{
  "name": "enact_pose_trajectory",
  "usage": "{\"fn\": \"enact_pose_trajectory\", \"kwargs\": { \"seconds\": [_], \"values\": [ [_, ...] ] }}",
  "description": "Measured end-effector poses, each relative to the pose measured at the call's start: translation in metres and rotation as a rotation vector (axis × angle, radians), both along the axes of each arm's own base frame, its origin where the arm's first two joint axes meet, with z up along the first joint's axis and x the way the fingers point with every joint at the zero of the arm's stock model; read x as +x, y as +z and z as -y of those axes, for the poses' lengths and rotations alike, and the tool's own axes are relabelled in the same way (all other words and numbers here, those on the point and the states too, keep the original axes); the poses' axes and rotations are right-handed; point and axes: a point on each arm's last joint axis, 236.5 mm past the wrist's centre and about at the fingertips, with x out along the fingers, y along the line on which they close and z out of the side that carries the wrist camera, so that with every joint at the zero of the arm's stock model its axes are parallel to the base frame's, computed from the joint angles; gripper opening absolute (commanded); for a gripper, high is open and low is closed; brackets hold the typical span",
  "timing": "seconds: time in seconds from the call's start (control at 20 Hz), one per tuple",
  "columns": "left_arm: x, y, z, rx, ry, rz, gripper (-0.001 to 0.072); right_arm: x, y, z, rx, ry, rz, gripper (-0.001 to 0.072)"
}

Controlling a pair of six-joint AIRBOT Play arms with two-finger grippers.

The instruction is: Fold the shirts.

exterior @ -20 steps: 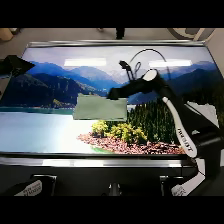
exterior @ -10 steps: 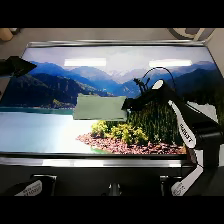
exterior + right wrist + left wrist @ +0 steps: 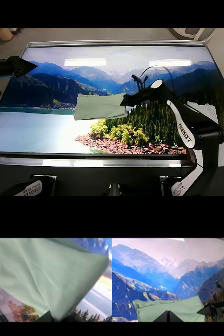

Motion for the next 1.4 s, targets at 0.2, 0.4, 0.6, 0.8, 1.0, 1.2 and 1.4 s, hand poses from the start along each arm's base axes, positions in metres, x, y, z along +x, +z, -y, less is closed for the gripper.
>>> {"fn": "enact_pose_trajectory", "kwargs": {
  "seconds": [0.2,0.4,0.6,0.8,1.0,1.2,1.4],
  "values": [
    [0.0,0.0,0.0,0.002,-0.001,0.001,0.0027,0.026,0.088,0.062,0.052,-0.063,0.164,0.0022],
    [0.002,0.0,-0.001,0.002,0.003,0.006,0.0027,0.021,0.16,0.166,-0.007,-0.194,0.275,0.0022],
    [0.002,0.001,-0.001,0.002,0.004,0.008,0.0027,-0.005,0.199,0.277,-0.099,-0.383,0.319,0.0022],
    [0.002,0.001,-0.001,0.002,0.005,0.009,0.0027,-0.048,0.218,0.363,-0.154,-0.556,0.305,0.0022],
    [0.002,0.001,-0.001,0.004,0.004,0.01,0.0027,-0.093,0.232,0.416,-0.187,-0.684,0.286,0.0022],
    [0.002,0.001,-0.001,0.011,-0.002,0.016,0.0027,-0.129,0.248,0.454,-0.232,-0.812,0.3,0.0022],
    [0.002,0.001,-0.001,0.018,-0.007,0.021,0.0027,-0.159,0.248,0.469,-0.298,-0.868,0.256,0.0022]
  ]
}}
